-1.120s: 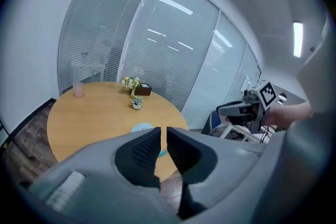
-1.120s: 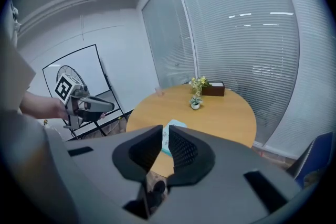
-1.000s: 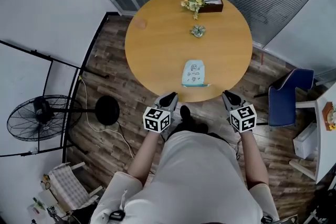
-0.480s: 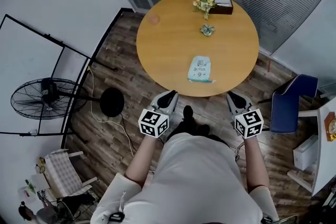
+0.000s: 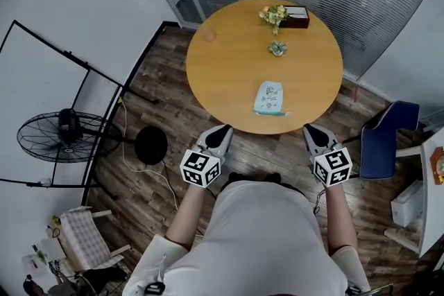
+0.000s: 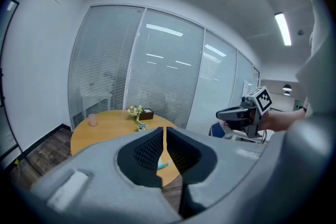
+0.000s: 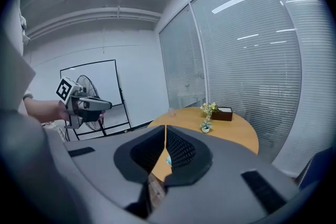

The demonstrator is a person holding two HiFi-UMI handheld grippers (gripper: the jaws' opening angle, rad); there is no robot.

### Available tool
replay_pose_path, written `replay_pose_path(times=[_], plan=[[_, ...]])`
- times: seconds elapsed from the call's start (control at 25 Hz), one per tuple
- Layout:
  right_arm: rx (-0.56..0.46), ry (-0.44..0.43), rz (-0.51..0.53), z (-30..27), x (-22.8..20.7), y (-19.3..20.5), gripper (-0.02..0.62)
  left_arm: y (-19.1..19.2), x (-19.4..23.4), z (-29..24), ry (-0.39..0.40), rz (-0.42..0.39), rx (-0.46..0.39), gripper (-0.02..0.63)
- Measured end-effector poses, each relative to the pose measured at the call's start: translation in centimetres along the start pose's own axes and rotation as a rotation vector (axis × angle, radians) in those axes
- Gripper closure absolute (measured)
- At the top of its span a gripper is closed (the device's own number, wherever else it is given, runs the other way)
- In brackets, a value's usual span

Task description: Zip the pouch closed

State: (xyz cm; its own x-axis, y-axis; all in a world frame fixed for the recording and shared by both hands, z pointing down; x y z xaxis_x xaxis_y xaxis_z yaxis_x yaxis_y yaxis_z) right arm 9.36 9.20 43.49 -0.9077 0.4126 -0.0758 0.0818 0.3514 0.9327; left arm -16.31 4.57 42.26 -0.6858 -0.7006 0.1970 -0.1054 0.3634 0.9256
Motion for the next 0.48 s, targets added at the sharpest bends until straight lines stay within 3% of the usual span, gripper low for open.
replay_pose_path(times=[0.48], plan=[[-0.061, 0.105, 0.025, 0.3, 4.3, -3.5, 0.591, -3.0, 3.5, 3.3, 0.087, -0.017, -0.032, 0.584]])
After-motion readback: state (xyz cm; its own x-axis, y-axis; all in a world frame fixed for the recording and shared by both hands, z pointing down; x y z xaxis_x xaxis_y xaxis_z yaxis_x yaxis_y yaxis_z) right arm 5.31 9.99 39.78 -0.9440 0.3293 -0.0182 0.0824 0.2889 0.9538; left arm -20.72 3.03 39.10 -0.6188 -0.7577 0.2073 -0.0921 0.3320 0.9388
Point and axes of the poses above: the fingertips, and each gripper's own axes: z backward along the fingers, x to its left, y out of its underside, the point moved 3 cm from there along z, backward along the fingers, and after that the axes turned 3 degrees about z, right-handed, at the moved point
